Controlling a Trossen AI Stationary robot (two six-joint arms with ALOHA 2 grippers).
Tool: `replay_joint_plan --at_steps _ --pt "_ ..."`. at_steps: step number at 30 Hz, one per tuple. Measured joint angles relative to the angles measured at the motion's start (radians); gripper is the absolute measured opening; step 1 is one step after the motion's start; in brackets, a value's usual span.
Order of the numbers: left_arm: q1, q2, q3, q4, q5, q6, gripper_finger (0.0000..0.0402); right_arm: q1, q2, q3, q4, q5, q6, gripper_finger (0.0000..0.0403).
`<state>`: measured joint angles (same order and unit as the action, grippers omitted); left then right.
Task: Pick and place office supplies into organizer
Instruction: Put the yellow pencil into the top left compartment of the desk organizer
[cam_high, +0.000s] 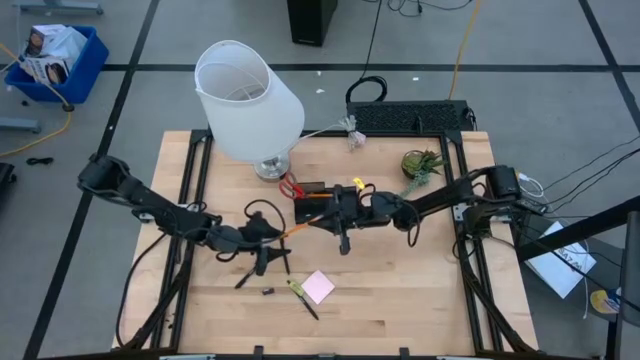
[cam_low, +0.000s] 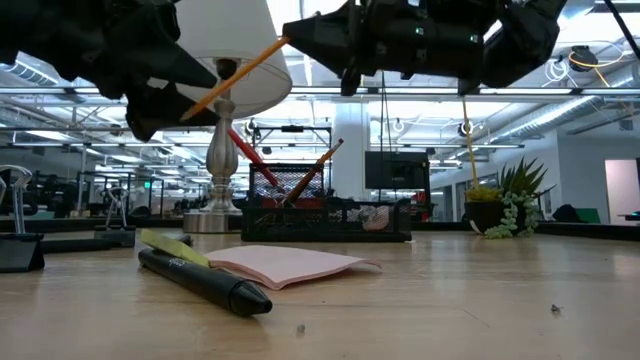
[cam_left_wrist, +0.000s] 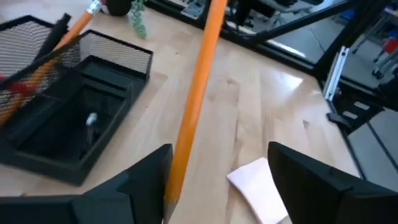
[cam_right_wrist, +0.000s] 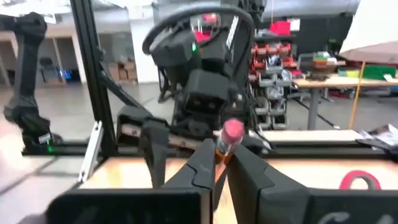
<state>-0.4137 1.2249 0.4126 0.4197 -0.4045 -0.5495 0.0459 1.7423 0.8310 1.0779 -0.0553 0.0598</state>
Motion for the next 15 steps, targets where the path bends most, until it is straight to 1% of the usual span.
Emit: replay_joint_plan --at_steps 4,8,10,15 --pt "-0.002 -0.062 0.000 -0.091 -0.023 -0.003 0.0275 0.006 -0.067 0.000 -0.112 0.047 -0.031 0.0020" --pt "-0.035 -0.149 0.000 -0.195 -0.077 0.013 0.0278 0.033 -0.127 0.000 -0.205 0.109 -0.089 0.0016" --pt "-0.054 -0.184 0.000 -0.246 -0.096 0.005 0.0278 0.050 -0.142 -0.001 -0.221 0.134 -0.124 0.0016" --pt "-0.080 -0.212 0.000 -0.342 -0.068 -0.039 0.0276 0.067 -0.171 -0.001 -0.217 0.158 -0.143 0.0015"
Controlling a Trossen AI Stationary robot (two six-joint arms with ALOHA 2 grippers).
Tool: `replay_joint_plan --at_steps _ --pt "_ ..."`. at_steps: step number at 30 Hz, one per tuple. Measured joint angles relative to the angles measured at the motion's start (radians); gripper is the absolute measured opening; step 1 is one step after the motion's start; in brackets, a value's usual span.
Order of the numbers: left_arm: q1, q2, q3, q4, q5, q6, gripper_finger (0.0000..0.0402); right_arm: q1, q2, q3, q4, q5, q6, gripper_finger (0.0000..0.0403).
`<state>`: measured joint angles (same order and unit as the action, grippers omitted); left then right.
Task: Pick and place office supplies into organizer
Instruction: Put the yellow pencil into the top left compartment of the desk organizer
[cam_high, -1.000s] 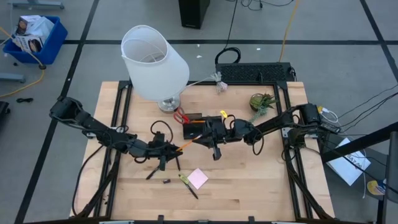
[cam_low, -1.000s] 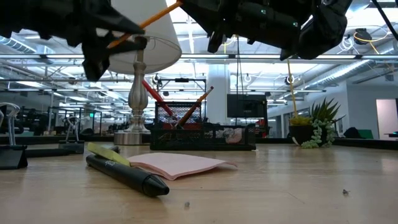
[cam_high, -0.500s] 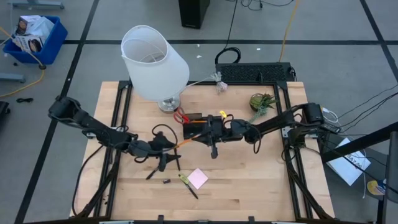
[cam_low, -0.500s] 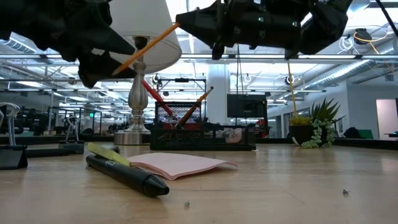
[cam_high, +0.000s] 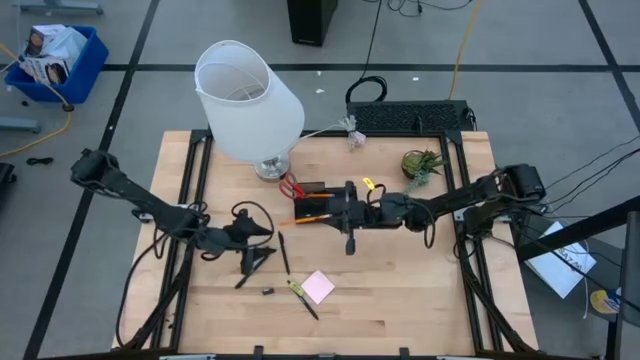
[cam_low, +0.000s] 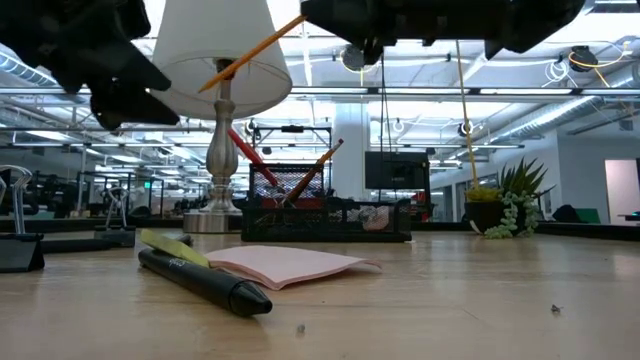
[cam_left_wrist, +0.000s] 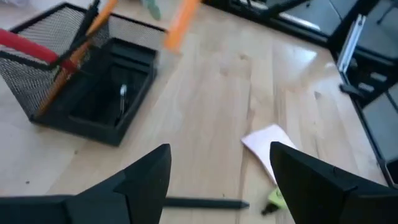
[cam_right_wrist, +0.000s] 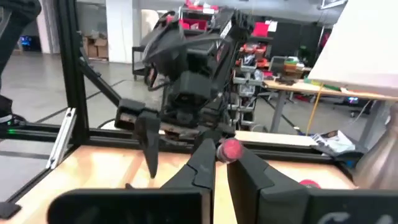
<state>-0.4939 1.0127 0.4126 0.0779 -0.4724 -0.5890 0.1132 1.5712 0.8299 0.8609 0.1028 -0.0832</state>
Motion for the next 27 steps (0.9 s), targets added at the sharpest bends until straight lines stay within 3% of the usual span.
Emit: replay_joint_plan --at_steps 16,27 --pt "-0.119 -0.118 0.000 -0.015 -0.302 0.051 0.0274 -0.009 -0.014 0.035 -0.241 0.374 -0.146 0.0015" --pt "-0.131 -0.116 0.000 -0.025 -0.315 0.006 0.0274 -0.022 -0.014 0.260 -0.701 0.419 -0.067 0.0015"
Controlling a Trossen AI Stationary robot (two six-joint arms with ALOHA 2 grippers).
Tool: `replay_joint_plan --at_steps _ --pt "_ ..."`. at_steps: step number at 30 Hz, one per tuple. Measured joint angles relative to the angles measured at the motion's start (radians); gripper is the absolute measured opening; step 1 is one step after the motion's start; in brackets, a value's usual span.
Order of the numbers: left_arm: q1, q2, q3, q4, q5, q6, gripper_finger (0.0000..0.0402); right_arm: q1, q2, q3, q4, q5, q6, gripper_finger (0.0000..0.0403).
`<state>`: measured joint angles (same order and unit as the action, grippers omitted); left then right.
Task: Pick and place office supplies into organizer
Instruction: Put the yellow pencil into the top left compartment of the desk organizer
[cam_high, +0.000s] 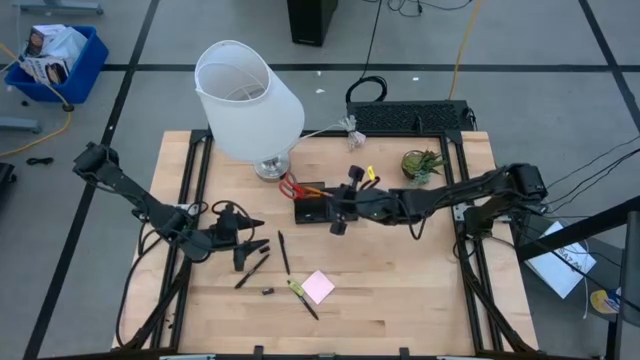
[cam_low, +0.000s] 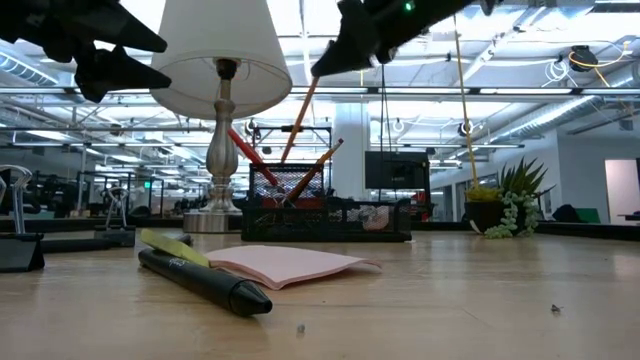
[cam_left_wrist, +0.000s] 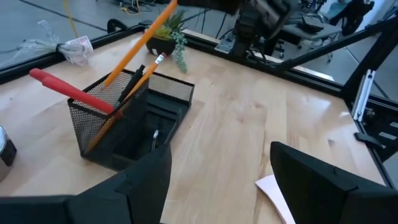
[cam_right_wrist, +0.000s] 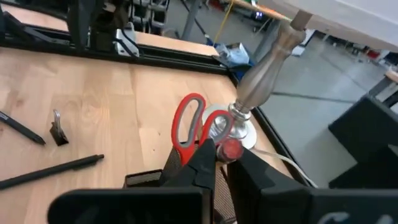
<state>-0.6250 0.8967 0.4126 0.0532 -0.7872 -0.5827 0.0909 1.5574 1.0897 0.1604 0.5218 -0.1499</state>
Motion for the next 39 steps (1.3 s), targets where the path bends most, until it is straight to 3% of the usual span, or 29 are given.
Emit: replay_joint_plan --at_steps 3,7,9,28,39 --pt "0.000 0.000 0.000 0.000 0.000 -0.004 0.0274 -0.028 0.000 0.060 -0.106 -0.032 0.033 0.0016" --pt "0.000 0.000 0.000 0.000 0.000 -0.010 0.0274 -0.097 0.000 0.095 -0.189 -0.206 0.150 0.0022" --pt "0.000 0.000 0.000 0.001 0.000 -0.010 0.0274 -0.122 0.006 0.095 -0.213 -0.235 0.179 0.0018" --pt "0.001 0.001 0.000 -0.014 0.000 -0.025 0.0274 -0.146 0.181 0.082 -0.136 -0.240 0.118 0.0033" --pt "0.001 0.001 0.000 -0.025 0.000 -0.049 0.0274 -0.137 0.193 0.082 -0.082 -0.239 0.102 0.0121"
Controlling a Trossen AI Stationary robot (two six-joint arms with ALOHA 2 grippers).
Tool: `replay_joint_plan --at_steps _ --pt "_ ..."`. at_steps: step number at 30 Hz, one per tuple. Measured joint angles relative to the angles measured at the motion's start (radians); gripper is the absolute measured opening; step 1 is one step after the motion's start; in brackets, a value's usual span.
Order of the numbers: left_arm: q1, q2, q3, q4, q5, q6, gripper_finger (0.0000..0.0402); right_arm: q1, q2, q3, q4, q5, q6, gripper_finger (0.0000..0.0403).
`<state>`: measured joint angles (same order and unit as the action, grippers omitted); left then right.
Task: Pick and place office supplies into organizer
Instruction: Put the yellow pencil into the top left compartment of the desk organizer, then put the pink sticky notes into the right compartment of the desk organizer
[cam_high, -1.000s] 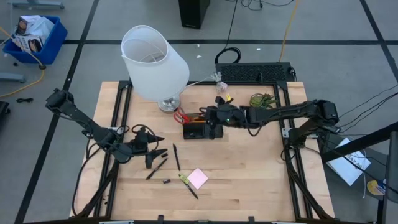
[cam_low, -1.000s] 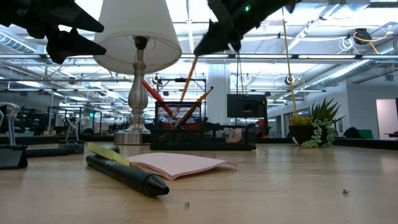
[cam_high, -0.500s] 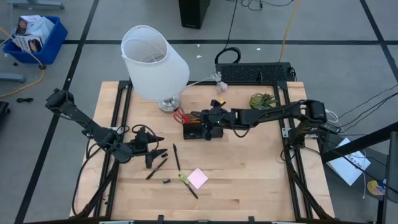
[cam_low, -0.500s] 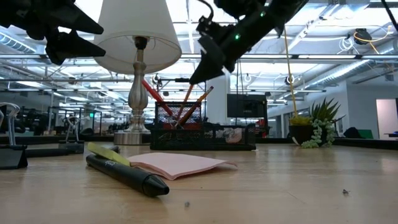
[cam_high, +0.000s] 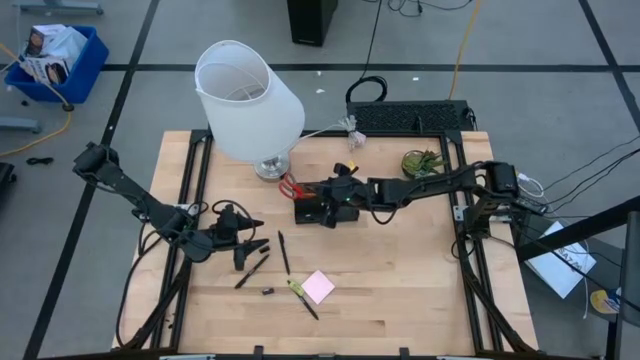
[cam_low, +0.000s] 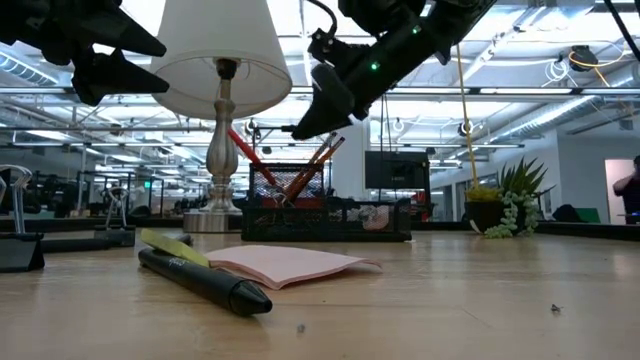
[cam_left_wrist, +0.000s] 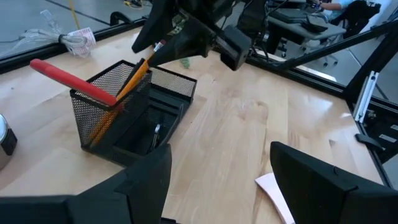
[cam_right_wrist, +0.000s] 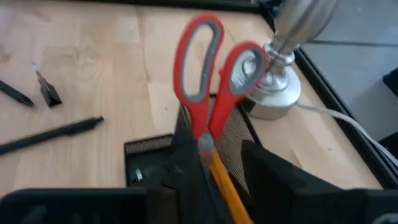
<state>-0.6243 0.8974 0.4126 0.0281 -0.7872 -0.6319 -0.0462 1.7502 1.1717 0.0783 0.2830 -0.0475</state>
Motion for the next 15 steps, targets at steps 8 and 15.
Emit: replay_joint_plan --at_steps 8,15 --pt "0.000 0.000 0.000 -0.001 0.000 -0.005 0.0274 0.015 -0.007 0.000 0.058 -0.022 0.005 0.0180" --pt "0.000 0.000 0.000 -0.001 0.001 -0.006 0.0274 0.062 -0.012 0.000 0.138 -0.022 -0.082 0.0185"
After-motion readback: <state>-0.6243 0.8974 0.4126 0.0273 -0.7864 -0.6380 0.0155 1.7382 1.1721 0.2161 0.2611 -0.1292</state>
